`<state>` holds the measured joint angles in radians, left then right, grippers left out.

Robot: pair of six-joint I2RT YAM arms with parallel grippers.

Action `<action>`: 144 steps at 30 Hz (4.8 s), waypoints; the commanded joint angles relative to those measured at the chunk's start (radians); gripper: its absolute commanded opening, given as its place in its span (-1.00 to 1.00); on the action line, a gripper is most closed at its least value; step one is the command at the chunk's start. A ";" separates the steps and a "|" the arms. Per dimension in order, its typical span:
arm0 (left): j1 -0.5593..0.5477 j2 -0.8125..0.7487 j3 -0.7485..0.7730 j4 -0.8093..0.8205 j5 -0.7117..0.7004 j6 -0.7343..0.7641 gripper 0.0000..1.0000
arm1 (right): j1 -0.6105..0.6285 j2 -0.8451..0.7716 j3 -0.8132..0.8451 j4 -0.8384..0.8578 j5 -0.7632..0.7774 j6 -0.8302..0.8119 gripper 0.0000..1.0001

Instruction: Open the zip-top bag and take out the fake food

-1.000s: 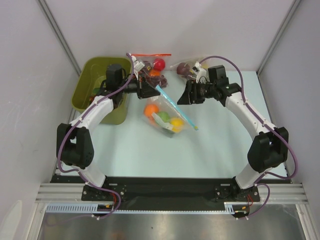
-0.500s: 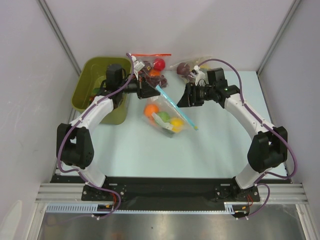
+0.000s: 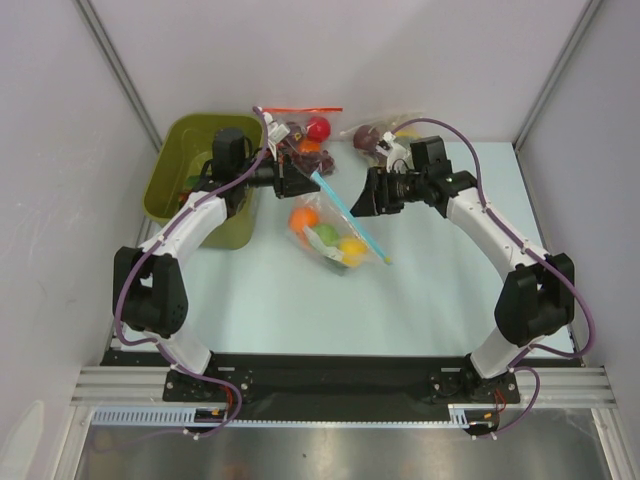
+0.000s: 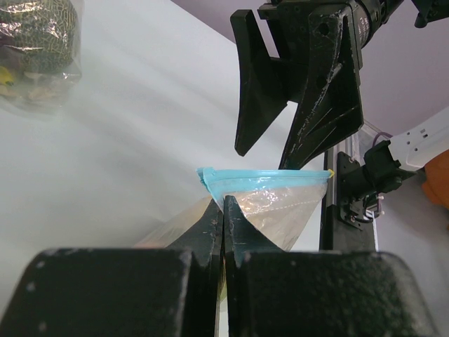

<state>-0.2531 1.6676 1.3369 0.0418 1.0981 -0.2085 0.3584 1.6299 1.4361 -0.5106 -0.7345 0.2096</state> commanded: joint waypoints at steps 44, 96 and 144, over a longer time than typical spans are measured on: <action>-0.005 -0.026 0.024 -0.011 0.003 0.046 -1.00 | 0.062 0.038 0.081 0.063 -0.086 0.019 0.24; -0.003 -0.080 0.011 -0.128 -0.075 0.133 -0.74 | 0.068 -0.019 0.073 0.014 -0.141 0.017 0.05; -0.164 -0.253 -0.116 -0.257 -0.604 -0.440 0.38 | 0.252 0.053 0.247 -0.086 0.274 -0.044 -1.00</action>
<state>-0.4141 1.4181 1.2312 -0.2668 0.5011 -0.5964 0.6018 1.6924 1.6684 -0.6373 -0.4683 0.1703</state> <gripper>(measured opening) 0.685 0.019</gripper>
